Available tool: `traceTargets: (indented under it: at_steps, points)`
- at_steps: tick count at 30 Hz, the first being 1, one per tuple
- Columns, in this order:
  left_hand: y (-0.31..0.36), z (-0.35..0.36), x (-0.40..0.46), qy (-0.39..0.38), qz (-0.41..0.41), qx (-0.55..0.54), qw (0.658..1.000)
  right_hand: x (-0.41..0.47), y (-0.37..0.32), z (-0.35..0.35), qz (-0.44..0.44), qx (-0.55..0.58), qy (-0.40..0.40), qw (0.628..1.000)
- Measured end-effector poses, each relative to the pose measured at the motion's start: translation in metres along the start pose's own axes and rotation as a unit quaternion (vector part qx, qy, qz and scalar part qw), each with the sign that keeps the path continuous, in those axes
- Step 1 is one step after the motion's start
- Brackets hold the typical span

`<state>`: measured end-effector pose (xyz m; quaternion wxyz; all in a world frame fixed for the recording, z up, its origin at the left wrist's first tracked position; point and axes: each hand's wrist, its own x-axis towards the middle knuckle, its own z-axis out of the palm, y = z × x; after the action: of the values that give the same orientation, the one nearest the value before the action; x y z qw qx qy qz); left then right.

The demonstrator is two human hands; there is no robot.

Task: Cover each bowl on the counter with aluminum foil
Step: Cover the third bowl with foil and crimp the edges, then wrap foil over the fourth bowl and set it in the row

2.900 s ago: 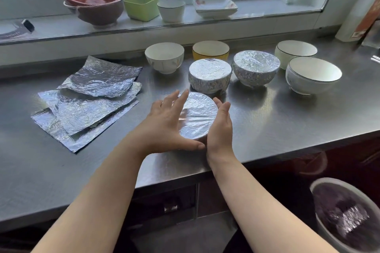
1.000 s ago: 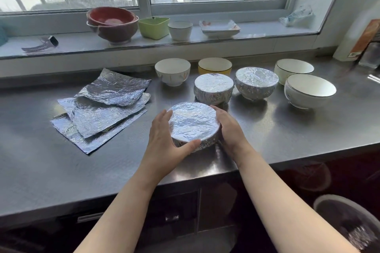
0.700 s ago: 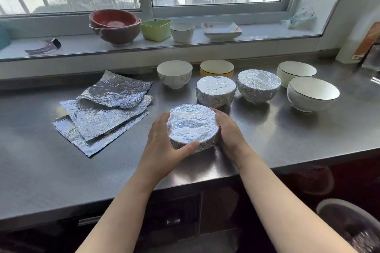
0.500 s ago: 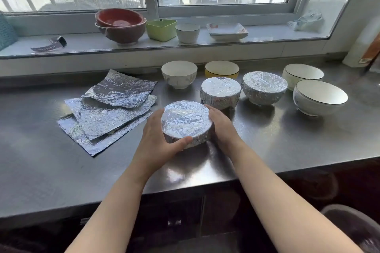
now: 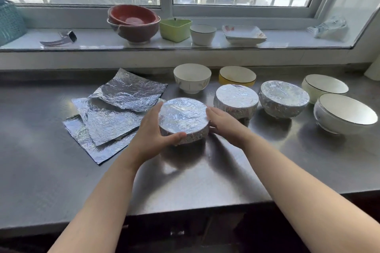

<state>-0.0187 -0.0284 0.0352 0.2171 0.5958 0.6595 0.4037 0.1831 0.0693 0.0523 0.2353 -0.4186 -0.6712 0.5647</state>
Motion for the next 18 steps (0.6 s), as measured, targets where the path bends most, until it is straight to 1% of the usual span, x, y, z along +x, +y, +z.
traceTargets:
  at_steps: [1, 3, 4, 5, 6, 7, 8, 9, 10, 12, 13, 15, 18]
  points:
    - [-0.003, -0.001, 0.002, -0.003, 0.0, 0.001, 1.0, 0.002, -0.002, -0.004, -0.009, -0.068, 0.009, 0.998]
    - [-0.007, -0.002, 0.005, -0.007, 0.002, 0.002, 1.0, 0.006, -0.012, -0.013, -0.03, -0.214, 0.057, 0.975]
    - [-0.008, -0.003, 0.005, -0.008, 0.004, 0.002, 1.0, 0.007, -0.021, -0.016, -0.064, -0.246, 0.081, 0.964]
    - [-0.009, -0.003, 0.005, -0.007, 0.006, 0.002, 1.0, 0.008, -0.032, -0.018, -0.1, -0.252, 0.105, 0.957]
    - [-0.01, -0.003, 0.005, -0.007, 0.01, 0.005, 1.0, 0.013, -0.042, -0.019, -0.129, -0.235, 0.13, 0.955]
    - [-0.01, -0.003, 0.004, -0.006, 0.015, 0.008, 1.0, 0.021, -0.051, -0.02, -0.143, -0.194, 0.156, 0.958]
    - [-0.009, -0.003, 0.003, -0.006, 0.017, 0.012, 1.0, 0.034, -0.058, -0.021, -0.133, -0.124, 0.181, 0.967]
    - [-0.008, -0.003, 0.002, -0.004, 0.02, 0.013, 1.0, 0.051, -0.062, -0.022, -0.097, -0.03, 0.201, 0.974]
    - [-0.006, -0.002, 0.001, 0.0, 0.024, 0.014, 1.0, 0.069, -0.065, -0.023, -0.045, 0.069, 0.213, 0.974]
    - [-0.002, -0.002, -0.001, 0.009, 0.031, 0.021, 0.999, 0.099, -0.064, -0.024, 0.047, 0.225, 0.215, 0.949]
    - [0.0, -0.001, -0.001, 0.013, 0.035, 0.027, 0.999, 0.109, -0.065, -0.023, 0.073, 0.273, 0.214, 0.935]
    - [0.002, 0.0, -0.002, 0.015, 0.035, 0.043, 0.998, 0.125, -0.065, -0.022, 0.107, 0.32, 0.218, 0.916]
    - [0.003, 0.0, -0.001, 0.017, 0.03, 0.055, 0.998, 0.141, -0.068, -0.017, 0.154, 0.303, 0.218, 0.915]
